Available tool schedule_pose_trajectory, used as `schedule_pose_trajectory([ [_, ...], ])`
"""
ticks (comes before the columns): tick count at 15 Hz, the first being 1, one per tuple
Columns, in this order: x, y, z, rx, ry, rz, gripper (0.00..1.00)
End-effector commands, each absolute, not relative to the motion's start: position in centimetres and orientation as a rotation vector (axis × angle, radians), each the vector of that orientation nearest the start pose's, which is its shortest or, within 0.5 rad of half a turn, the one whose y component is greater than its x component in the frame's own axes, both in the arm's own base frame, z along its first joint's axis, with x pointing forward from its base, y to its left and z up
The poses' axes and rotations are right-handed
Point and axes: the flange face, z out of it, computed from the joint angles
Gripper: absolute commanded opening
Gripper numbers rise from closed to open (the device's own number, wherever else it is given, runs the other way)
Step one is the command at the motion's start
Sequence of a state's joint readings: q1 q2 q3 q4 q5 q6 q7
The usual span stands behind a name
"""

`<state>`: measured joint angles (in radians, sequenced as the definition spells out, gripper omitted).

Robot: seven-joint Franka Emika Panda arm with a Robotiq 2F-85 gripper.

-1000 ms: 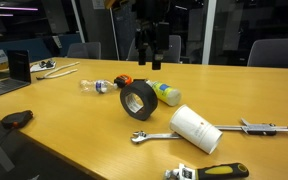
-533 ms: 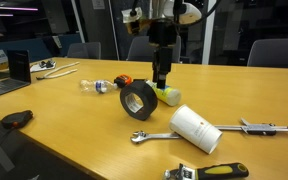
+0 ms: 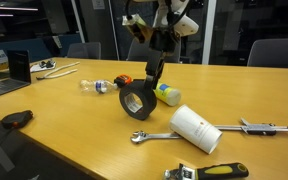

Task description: Pick the masking tape and move it to the left on the table

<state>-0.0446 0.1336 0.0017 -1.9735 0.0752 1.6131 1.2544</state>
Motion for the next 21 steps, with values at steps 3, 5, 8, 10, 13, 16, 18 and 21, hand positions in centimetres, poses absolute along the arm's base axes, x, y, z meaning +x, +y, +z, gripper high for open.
schedule_pose_trajectory([
  [3, 53.9, 1.3, 38.3, -2.429, 2.122, 0.873, 1.00],
  [5, 53.4, 2.8, 37.8, -2.380, 2.139, 0.868, 1.00],
  [8, 53.1, 3.6, 37.2, -2.349, 2.139, 0.897, 1.00],
  [10, 52.8, 3.9, 36.9, -2.338, 2.138, 0.913, 1.00],
  [13, 52.5, 3.9, 36.4, -2.329, 2.127, 0.932, 1.00],
  [16, 52.1, 3.7, 35.8, -2.324, 2.121, 0.942, 1.00],
  [18, 51.9, 3.6, 35.3, -2.337, 2.122, 0.925, 0.74],
  [21, 51.7, 3.5, 34.7, -2.333, 2.123, 0.919, 0.51],
])
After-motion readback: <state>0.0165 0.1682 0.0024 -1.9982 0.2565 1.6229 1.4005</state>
